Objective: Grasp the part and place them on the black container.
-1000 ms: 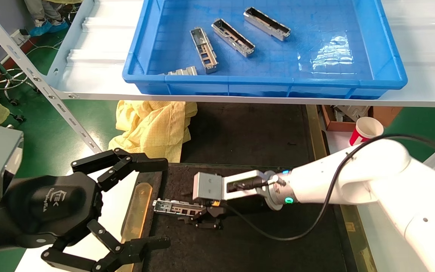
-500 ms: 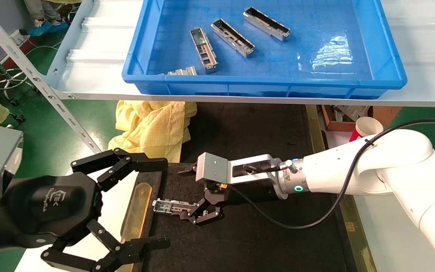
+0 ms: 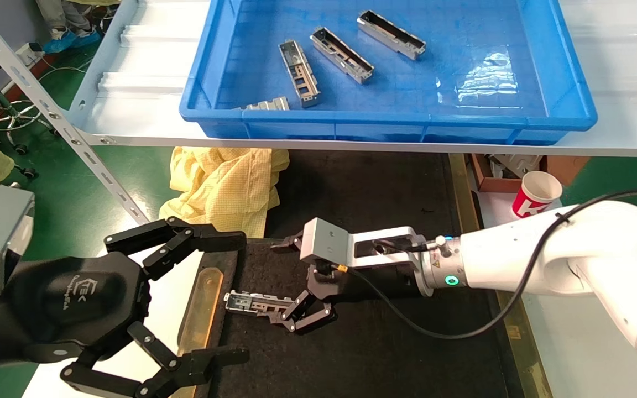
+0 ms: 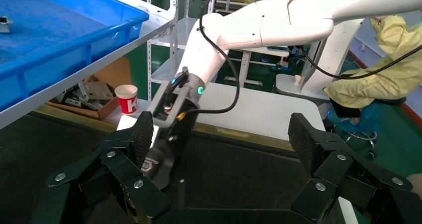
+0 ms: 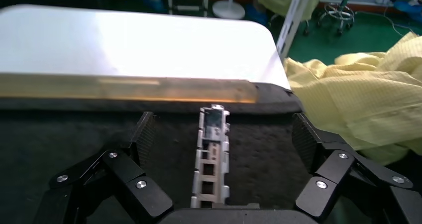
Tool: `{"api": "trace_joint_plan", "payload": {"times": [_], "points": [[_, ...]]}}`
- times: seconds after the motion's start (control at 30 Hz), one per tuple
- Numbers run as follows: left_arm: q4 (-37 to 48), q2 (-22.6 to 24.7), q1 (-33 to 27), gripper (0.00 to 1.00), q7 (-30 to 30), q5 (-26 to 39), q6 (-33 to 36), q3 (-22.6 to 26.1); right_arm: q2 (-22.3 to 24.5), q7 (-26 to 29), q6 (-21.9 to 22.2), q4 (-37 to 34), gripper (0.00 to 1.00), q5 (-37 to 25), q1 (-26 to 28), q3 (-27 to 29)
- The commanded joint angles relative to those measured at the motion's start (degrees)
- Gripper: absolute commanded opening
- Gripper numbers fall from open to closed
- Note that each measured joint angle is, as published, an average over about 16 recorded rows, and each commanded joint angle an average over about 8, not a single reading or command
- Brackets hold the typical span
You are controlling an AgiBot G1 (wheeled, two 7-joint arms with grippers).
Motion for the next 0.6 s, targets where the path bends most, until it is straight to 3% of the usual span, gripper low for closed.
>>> {"api": "trace_joint_plan", "payload": {"times": [0.03, 0.6], "points": [[0.0, 0.0, 0.0, 1.0, 0.0, 0.0, 0.0, 0.0, 1.3, 1.0, -0.4, 1.6, 1.0, 0.4, -0.9, 1.4], [0.0, 0.0, 0.0, 1.0, 0.0, 0.0, 0.0, 0.0, 13.1, 10.3, -4.5, 16.6, 1.0, 4.0, -9.6, 14.4]]}}
